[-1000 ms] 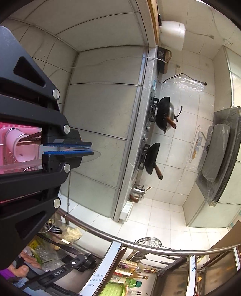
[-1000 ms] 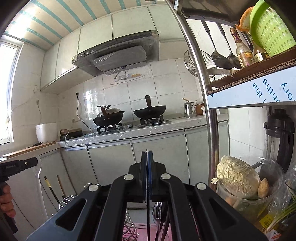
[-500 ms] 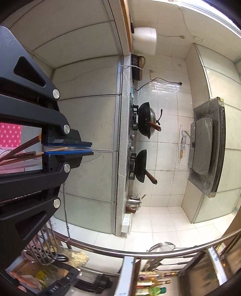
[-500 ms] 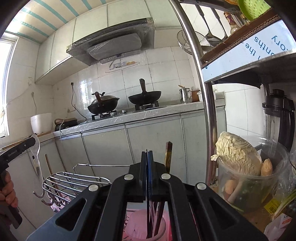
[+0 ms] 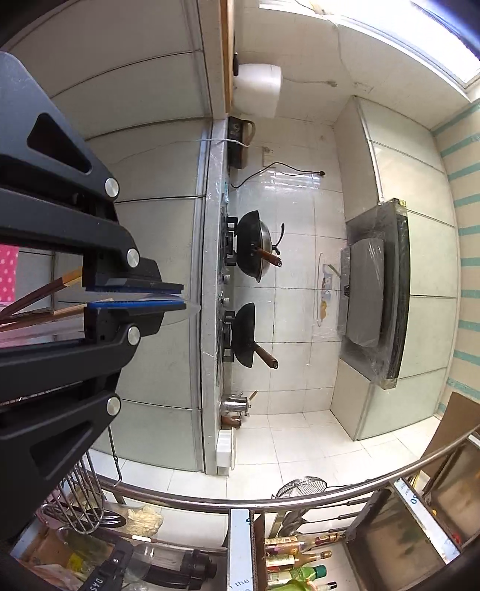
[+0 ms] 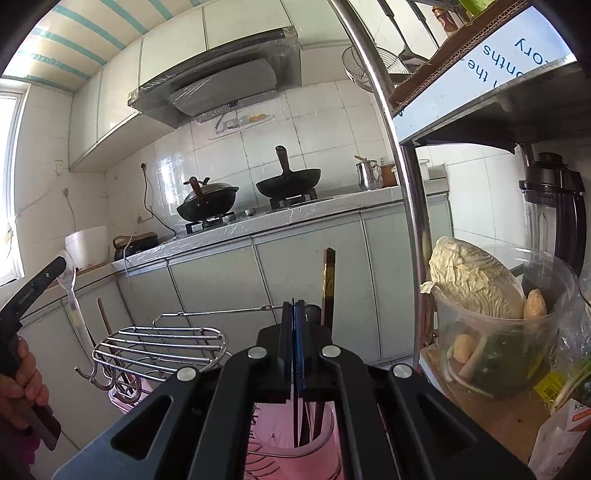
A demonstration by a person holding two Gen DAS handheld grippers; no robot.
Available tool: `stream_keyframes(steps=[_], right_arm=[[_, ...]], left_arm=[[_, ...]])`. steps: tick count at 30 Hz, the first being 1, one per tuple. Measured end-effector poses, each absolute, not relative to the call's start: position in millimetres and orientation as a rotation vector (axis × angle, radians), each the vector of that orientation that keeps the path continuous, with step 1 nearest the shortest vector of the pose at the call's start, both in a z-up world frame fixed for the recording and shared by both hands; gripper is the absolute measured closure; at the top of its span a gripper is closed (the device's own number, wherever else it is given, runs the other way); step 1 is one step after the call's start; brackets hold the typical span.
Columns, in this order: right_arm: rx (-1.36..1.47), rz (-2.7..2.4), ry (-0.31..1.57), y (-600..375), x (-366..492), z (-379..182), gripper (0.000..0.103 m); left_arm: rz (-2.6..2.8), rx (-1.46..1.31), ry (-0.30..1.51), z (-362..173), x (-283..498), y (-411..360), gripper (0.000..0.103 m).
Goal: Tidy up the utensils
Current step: 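Carry both chopsticks into the pink cup and open both tools, then grasp a wooden chopstick with the left tool while the right tool grasps a dark chopstick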
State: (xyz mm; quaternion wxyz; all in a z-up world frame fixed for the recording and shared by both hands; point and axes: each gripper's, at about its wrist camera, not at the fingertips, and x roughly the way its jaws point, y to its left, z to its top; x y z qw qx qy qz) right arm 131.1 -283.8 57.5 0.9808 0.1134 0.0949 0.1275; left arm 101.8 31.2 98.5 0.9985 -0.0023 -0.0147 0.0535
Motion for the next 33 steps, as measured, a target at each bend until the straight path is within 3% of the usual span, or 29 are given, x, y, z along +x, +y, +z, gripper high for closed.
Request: stream_keyframes(steps=[25, 28, 30, 33], right_arm=[[0.288, 0.288, 0.359, -285.8, 129.8, 20.0, 0.097], [0.289, 0.293, 0.377, -286.2, 129.1, 18.9, 0.089], [0.297, 0.301, 0.381, -287.6, 125.6, 20.6, 0.074], [0.297, 0.295, 0.363, -291.4, 115.0, 25.0, 0.071]], left_arm=[[-0.010, -0.225, 0.288, 18.9, 103.4, 50.9, 0.100], [-0.019, -0.237, 0.306, 19.2, 101.8, 53.0, 0.092], [-0.026, -0.237, 0.310, 21.0, 98.3, 54.4, 0.075], [-0.020, -0.238, 0.288, 25.4, 87.8, 56.7, 0.068]])
